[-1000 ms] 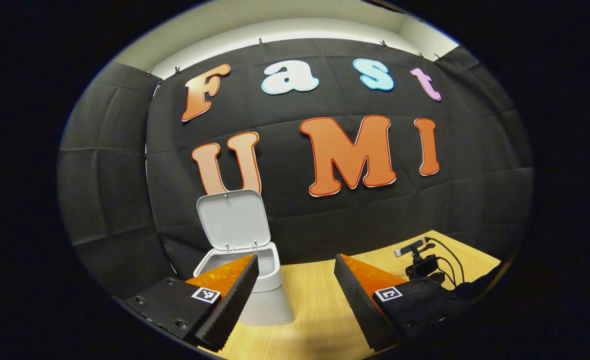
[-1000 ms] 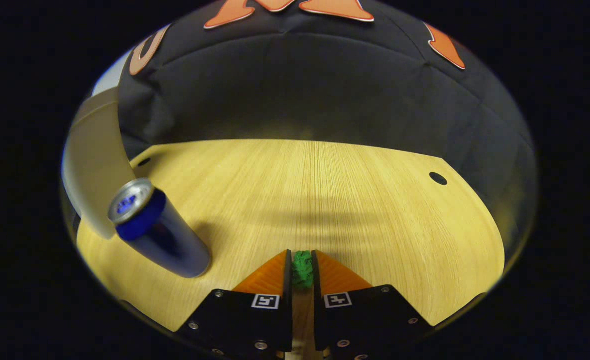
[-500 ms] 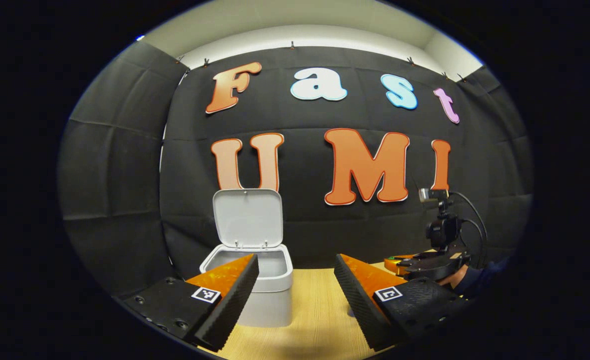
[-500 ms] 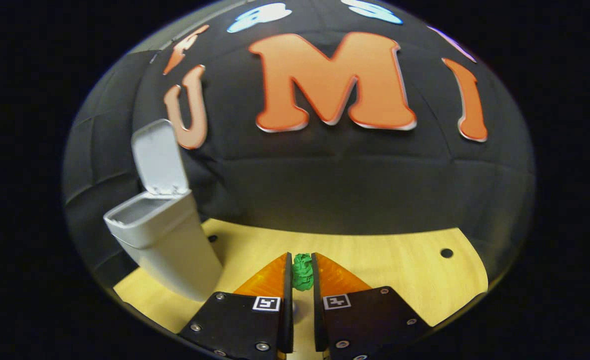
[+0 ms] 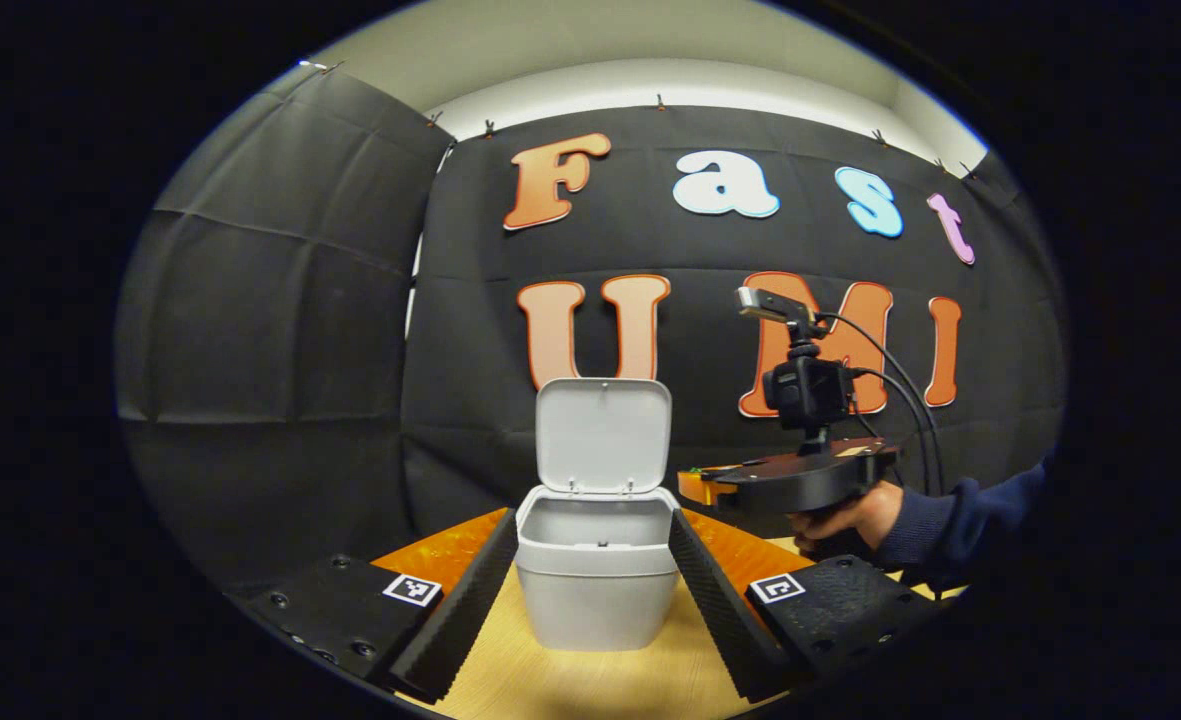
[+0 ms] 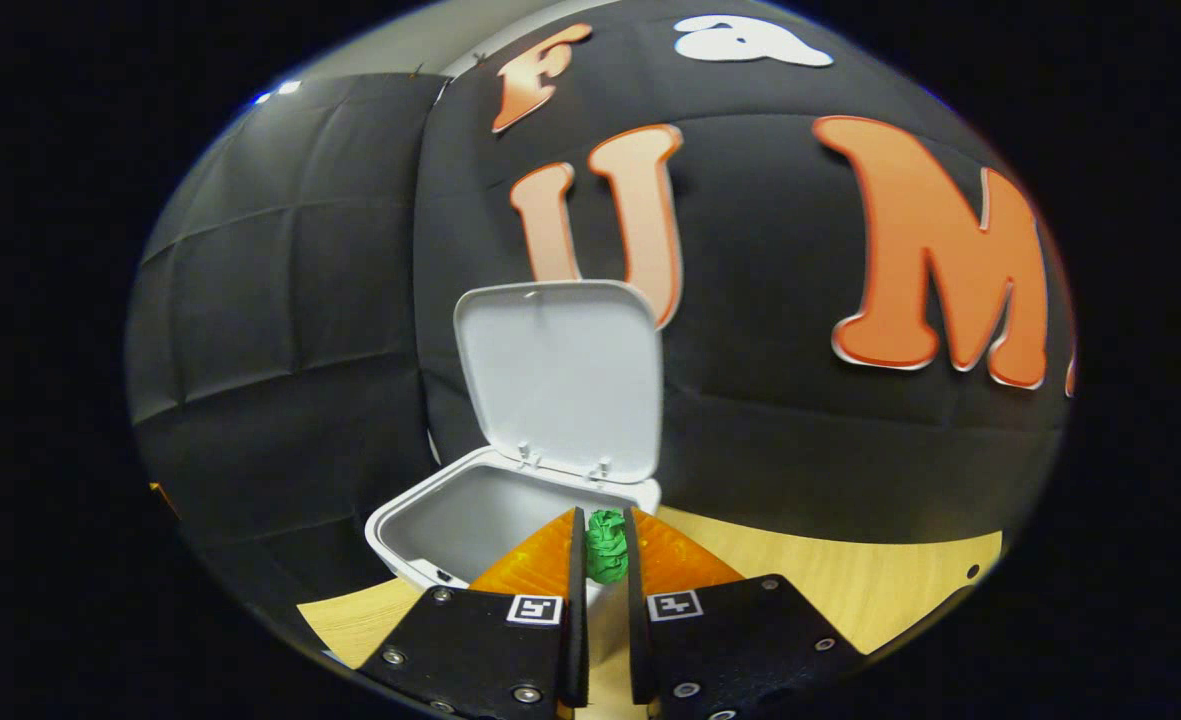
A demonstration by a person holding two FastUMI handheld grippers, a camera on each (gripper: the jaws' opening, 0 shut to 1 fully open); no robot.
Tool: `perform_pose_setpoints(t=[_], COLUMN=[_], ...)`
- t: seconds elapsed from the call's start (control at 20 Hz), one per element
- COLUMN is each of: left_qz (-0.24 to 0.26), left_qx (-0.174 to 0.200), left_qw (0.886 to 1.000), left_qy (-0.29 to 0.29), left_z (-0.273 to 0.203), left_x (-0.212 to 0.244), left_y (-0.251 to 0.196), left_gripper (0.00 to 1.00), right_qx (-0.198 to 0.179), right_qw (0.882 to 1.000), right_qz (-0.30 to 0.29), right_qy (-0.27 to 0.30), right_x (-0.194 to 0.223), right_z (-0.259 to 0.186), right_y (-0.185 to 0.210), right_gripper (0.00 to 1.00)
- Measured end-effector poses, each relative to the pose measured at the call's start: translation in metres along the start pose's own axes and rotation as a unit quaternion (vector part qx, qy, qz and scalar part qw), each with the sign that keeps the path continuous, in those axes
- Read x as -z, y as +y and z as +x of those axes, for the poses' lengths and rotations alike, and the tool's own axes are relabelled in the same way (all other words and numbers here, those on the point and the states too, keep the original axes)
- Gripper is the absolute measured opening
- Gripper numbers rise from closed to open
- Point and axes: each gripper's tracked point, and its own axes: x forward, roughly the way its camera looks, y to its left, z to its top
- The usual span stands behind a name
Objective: Press the lid of the desktop garbage bin to open it, pick up the crumpled paper on the desktop and throw it into the bin, then pick up the pop can on the desktop and drop it into the bin, and finally close the garbage bin lid.
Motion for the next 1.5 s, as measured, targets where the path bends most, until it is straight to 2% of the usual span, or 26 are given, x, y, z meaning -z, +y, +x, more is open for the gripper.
perform_pose_setpoints(t=[0.15, 0.25, 0.3, 0.35, 0.4, 0.5, 0.55, 0.7, 0.9, 1.0, 1.2, 1.3, 1.5], left_qz=[-0.004, -0.004, -0.005, -0.009, -0.012, -0.016, -0.017, -0.009, 0.005, 0.026, 0.024, 0.031, 0.075], left_qx=[-0.023, -0.029, -0.028, -0.024, -0.016, 0.008, 0.025, 0.097, 0.178, 0.195, 0.243, 0.257, 0.266], left_qw=[1.000, 1.000, 1.000, 1.000, 1.000, 1.000, 0.999, 0.995, 0.982, 0.977, 0.962, 0.955, 0.950], left_qy=[0.001, 0.003, 0.006, 0.012, 0.016, 0.020, 0.020, 0.031, 0.061, 0.082, 0.118, 0.148, 0.145], left_z=[-0.005, -0.003, -0.001, 0.002, 0.006, 0.018, 0.025, 0.042, 0.057, 0.063, 0.071, 0.075, 0.090], left_x=[0.002, 0.005, 0.009, 0.013, 0.017, 0.025, 0.028, 0.057, 0.101, 0.123, 0.169, 0.204, 0.264], left_y=[0.022, 0.028, 0.028, 0.026, 0.019, 0.000, -0.013, -0.072, -0.151, -0.182, -0.243, -0.267, -0.310], left_gripper=[0.96, 0.95, 0.95, 0.94, 0.94, 0.94, 0.94, 0.95, 0.95, 0.95, 0.96, 0.99, 0.97], right_qx=[0.002, 0.001, 0.005, 0.000, -0.007, 0.000, 0.012, 0.064, 0.162, 0.206, 0.276, 0.301, 0.334], right_qw=[0.999, 1.000, 1.000, 1.000, 1.000, 0.999, 0.999, 0.996, 0.984, 0.975, 0.957, 0.948, 0.937], right_qz=[0.008, 0.002, -0.002, 0.001, 0.010, 0.025, 0.028, 0.034, 0.023, 0.030, 0.066, 0.086, 0.096], right_qy=[0.034, 0.031, 0.022, 0.011, 0.001, -0.019, -0.030, -0.054, -0.076, -0.074, -0.059, -0.055, -0.034], right_x=[0.014, 0.009, 0.004, -0.003, -0.010, -0.022, -0.025, -0.024, -0.017, -0.004, 0.029, 0.044, 0.065], right_z=[0.043, 0.037, 0.028, 0.021, 0.010, -0.016, -0.033, -0.098, -0.182, -0.223, -0.288, -0.308, -0.324], right_y=[0.004, -0.010, -0.018, -0.022, -0.030, -0.056, -0.069, -0.111, -0.190, -0.224, -0.274, -0.291, -0.307], right_gripper=[0.17, 0.40, 0.44, 0.40, 0.62, 0.78, 0.80, 0.85, 0.88, 0.89, 0.90, 0.91, 0.91])
